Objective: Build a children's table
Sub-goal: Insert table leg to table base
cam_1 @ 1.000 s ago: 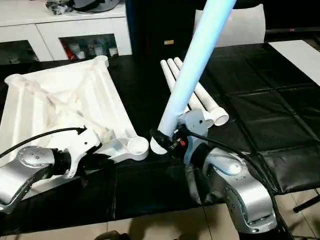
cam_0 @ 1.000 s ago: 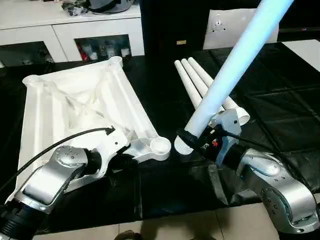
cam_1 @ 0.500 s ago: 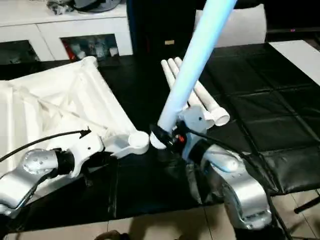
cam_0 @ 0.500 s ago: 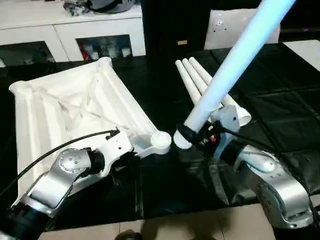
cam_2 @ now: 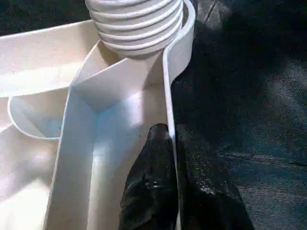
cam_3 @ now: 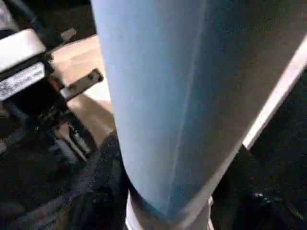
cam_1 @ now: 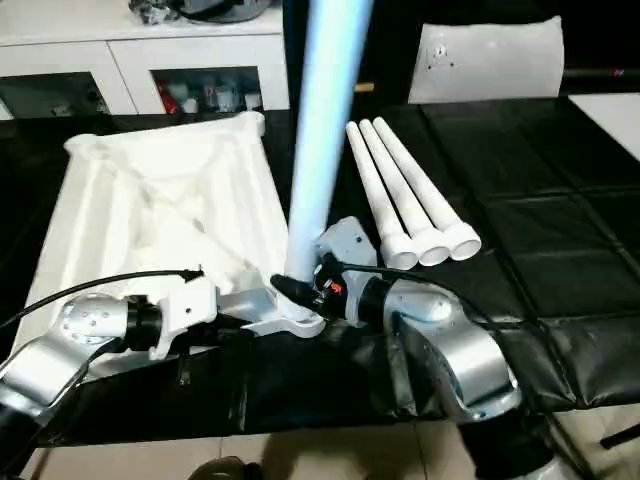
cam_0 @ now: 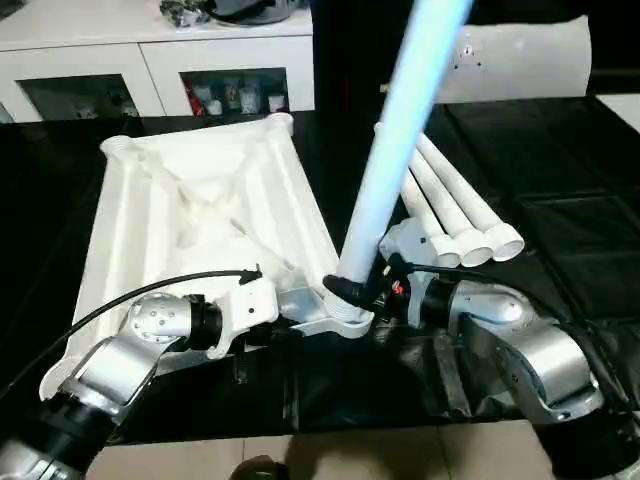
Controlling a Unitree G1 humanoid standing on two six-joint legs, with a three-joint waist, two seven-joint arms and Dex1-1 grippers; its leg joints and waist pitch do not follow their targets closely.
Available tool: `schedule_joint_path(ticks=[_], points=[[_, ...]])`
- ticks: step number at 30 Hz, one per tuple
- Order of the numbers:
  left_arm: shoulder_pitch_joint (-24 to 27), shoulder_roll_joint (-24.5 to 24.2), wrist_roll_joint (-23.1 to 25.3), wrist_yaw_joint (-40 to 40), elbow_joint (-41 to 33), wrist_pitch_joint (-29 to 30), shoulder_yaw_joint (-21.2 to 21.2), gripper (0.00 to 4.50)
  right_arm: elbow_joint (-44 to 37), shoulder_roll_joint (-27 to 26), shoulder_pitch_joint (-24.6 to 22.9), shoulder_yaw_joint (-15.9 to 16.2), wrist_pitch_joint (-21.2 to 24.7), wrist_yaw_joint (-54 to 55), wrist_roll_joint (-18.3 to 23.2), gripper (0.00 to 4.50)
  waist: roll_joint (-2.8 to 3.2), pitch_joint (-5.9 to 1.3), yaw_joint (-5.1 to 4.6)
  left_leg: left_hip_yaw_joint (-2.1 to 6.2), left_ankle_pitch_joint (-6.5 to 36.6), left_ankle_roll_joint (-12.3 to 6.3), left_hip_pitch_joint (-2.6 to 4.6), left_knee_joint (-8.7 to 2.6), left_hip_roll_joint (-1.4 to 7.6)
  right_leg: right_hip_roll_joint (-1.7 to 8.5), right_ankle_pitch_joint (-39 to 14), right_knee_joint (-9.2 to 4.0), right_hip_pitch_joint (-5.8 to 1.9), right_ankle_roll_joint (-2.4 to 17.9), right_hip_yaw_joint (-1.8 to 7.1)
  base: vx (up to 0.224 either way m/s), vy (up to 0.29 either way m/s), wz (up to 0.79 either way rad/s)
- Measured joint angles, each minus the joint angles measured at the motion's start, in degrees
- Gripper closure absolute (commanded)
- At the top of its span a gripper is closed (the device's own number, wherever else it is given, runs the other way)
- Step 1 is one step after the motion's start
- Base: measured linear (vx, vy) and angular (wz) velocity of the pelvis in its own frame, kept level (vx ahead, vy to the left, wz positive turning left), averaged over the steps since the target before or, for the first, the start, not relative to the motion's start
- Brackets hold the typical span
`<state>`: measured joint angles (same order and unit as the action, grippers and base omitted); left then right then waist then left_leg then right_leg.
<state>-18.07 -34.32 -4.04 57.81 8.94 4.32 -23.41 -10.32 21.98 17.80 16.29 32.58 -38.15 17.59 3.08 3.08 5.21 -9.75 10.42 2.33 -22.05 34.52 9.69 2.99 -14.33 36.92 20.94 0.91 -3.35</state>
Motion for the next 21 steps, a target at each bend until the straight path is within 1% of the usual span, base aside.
schedule_joint_path(ticks=[3, 8, 11, 15, 17, 21], points=[[-0.71, 0.60, 0.94, -0.69, 1.63, -1.18, -0.16, 4.50, 0.28, 0.67, 0.18, 0.03, 0.00, -0.55, -0.50, 2.61, -0.19, -0.09, -0.10, -0.24, -0.01, -0.02, 0.10, 0.00, -0.02, 0.19, 0.04, 0.07, -0.05, -0.03, 0.00, 0.000, 0.000, 0.00], [-0.76, 0.63, 0.89, -0.44, 3.12, -2.69, 0.29, 4.50, 0.27, 1.93, 0.52, -0.15, 0.77, -1.29, -0.74, 2.61, -0.44, -0.23, -0.41, -0.29, -0.04, 0.01, 0.15, -0.01, 0.01, 0.21, 0.14, 0.10, -0.04, -0.12, 0.01, 0.000, 0.000, 0.00], [-0.83, 0.63, 0.44, 0.62, 3.77, -3.04, 0.70, 4.50, 0.19, 2.68, 0.93, -0.29, 1.78, -2.11, -0.22, 2.61, -0.45, -0.22, -0.43, -0.29, -0.06, 0.04, 0.15, -0.03, 0.02, 0.21, 0.17, 0.11, -0.02, -0.09, 0.01, 0.000, 0.000, 0.00], [-1.56, 0.80, -0.70, 2.73, 4.81, -3.04, 0.91, 4.50, 0.62, 2.77, 1.31, -0.51, 1.79, -2.49, -0.05, 2.61, -0.38, -0.21, -0.37, -0.29, -0.06, 0.04, 0.10, -0.06, 0.02, 0.20, 0.13, 0.09, 0.03, -0.14, 0.00, 0.000, 0.000, 0.00], [-2.05, 0.86, -0.86, 3.72, 5.45, -3.03, 1.02, 4.50, 2.38, 1.46, 2.06, -1.08, 1.65, -2.39, 0.04, 2.61, -0.39, -0.20, -0.42, -0.29, -0.06, 0.04, 0.08, -0.07, 0.02, 0.19, 0.13, 0.09, 0.05, -0.14, 0.00, 0.000, 0.000, 0.00], [-3.11, 0.86, -0.81, 5.99, 6.42, -3.00, 0.96, 4.50, 5.37, -0.46, 3.40, -1.18, 0.50, -2.46, 0.00, 2.61, -0.11, -0.07, -0.29, -0.29, -0.05, 0.03, 0.04, -0.07, 0.02, 0.20, 0.10, 0.02, 0.03, -0.14, 0.00, 0.000, 0.000, 0.00]])
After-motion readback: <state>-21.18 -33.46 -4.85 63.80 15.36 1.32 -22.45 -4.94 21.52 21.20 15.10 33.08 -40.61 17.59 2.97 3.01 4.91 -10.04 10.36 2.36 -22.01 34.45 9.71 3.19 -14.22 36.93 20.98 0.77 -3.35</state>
